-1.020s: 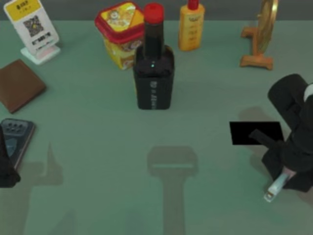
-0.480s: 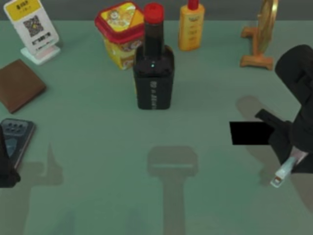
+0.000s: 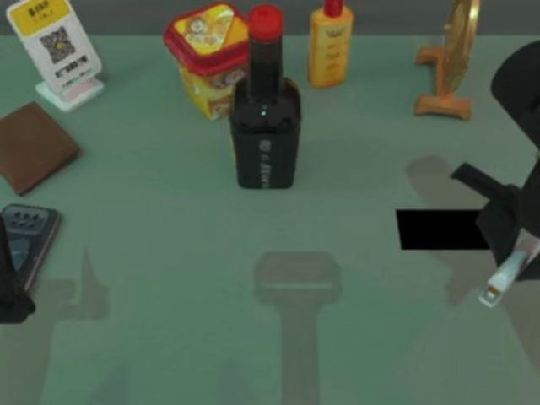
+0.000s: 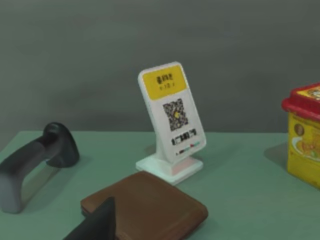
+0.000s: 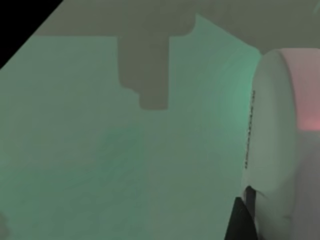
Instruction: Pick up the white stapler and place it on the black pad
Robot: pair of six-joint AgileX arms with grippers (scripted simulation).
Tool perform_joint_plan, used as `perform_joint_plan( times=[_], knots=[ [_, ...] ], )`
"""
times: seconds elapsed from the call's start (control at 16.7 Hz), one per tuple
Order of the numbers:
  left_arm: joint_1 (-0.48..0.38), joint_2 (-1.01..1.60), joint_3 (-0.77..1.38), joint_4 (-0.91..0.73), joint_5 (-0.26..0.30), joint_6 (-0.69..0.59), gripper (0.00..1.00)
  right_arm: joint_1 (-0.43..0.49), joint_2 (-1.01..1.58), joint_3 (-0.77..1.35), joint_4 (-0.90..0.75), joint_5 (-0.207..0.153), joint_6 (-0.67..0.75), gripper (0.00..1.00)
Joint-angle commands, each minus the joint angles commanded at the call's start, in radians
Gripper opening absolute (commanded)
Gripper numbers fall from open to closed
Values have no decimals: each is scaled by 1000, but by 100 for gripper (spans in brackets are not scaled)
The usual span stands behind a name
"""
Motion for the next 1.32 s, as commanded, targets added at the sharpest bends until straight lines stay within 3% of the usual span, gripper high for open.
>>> perform_joint_plan(
  times=[0.3, 0.54, 0.84, 1.32],
  knots=[
    [0, 0, 0, 0, 0, 0, 100, -2, 28, 25, -9, 0, -56, 0],
    [0, 0, 0, 0, 0, 0, 100, -3, 98, 112, -43, 0, -269, 0],
    [0, 0, 0, 0, 0, 0, 100, -12, 215, 255, -98, 0, -713, 0],
    [0, 0, 0, 0, 0, 0, 100, -32, 402, 475, -183, 2, -1577, 0]
  ],
)
